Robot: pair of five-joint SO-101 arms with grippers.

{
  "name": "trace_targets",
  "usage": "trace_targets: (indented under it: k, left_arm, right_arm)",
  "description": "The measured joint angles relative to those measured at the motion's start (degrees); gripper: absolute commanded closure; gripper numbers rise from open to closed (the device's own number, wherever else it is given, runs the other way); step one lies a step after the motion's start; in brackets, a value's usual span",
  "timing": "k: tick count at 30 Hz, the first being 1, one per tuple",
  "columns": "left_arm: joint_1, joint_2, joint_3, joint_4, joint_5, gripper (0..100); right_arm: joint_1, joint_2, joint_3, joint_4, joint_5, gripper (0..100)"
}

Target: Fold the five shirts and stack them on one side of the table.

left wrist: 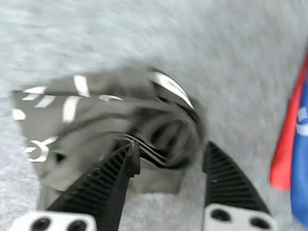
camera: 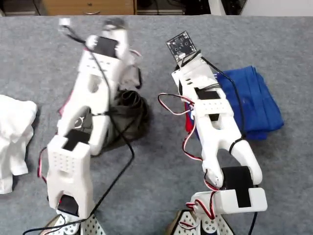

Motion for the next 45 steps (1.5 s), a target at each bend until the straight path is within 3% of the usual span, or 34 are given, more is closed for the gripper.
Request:
trace_targets:
  k: [5, 12, 21, 28, 36, 45]
  left_arm:
    - [-13.19, -1.76, -4.75, 0.18, -0.09, 97]
    - [-36.04, -5.54, -2.20, 0.53, -5.27, 98]
    - [-53.19, -5.71, 11.16, 0.53, -14.33, 98]
    - [-61.98, -5.71, 19.60, -2.99, -20.48, 98]
    - [-64.97, -5.71, 22.24, -3.16, -23.82, 98]
    - [-64.97, -5.71, 22.24, -3.08, -23.82, 98]
  right_arm:
    - [-0.88, 0.00, -6.07, 12.31, 4.31, 99.4]
    - [-12.40, 1.14, -24.79, 41.58, 13.19, 99.4]
    - [-29.01, 19.08, -56.18, 71.74, 15.56, 99.4]
    - [-38.42, 40.53, -84.40, 80.26, 15.56, 99.4]
    - [-42.99, 60.13, -113.05, 86.77, 15.56, 99.4]
    - [-41.32, 65.58, -117.01, 89.58, 15.56, 99.4]
